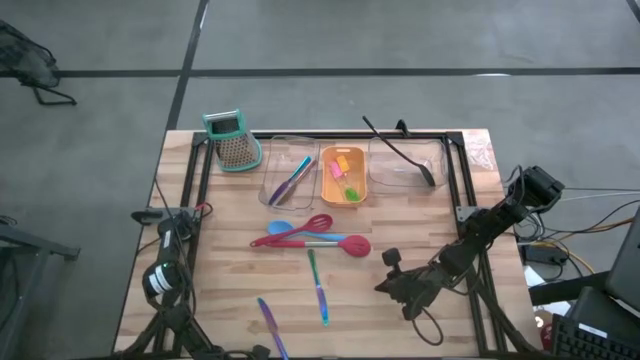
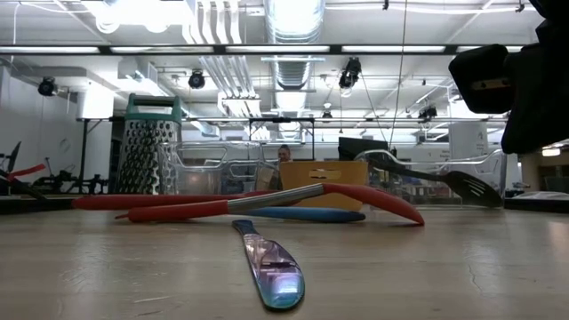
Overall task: Pick & Place Kitchen Items
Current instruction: Put the left blue knife into the left transparent bin
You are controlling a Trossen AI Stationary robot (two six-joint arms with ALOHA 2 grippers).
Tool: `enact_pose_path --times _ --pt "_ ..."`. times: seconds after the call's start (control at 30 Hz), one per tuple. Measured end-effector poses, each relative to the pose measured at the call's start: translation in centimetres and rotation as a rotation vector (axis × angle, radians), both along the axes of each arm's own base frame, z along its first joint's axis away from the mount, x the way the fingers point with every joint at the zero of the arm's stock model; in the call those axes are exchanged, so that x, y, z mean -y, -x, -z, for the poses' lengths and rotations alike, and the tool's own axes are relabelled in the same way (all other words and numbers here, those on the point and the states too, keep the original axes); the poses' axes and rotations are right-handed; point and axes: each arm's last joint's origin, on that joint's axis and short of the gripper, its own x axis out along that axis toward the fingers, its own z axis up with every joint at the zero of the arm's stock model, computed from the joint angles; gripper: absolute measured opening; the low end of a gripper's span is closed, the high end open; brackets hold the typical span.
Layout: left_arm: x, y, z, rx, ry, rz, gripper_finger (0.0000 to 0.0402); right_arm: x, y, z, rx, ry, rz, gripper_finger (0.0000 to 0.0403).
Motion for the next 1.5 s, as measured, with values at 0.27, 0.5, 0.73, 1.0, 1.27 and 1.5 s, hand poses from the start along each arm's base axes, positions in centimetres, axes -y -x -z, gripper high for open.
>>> enact_pose_path --times 0.27,0.5,0.73,1.0,1.27,1.5 --pt "0.1 0.0 0.0 0.004 -0.012 0.010 0.0003 -0.5 -0.3 -0.6 0.045 -0.040 -0.070 0.0008" --pt "0.2 0.1 0.0 0.011 -0.021 0.014 0.0002 -1.8 -1.2 -2.4 0.225 -0.129 -0.236 0.0008" --pt "0.3 0.3 -0.1 0.032 -0.027 0.006 0.0002 -3.0 -2.9 -2.1 0.328 -0.128 -0.266 0.0015" --pt "0.4 0.4 -0.1 0.048 -0.033 0.006 0.0002 -7.4 -7.8 0.5 0.310 -0.024 -0.326 0.0102" --pt "0.6 0.5 -0.2 0.062 -0.044 0.020 0.0003 -10.4 -11.2 2.9 0.313 0.024 -0.426 0.0196" --pt "0.8 0.7 -0.3 0.071 -0.050 0.027 0.0005 -11.1 -12.2 1.3 0.256 0.136 -0.490 0.0219"
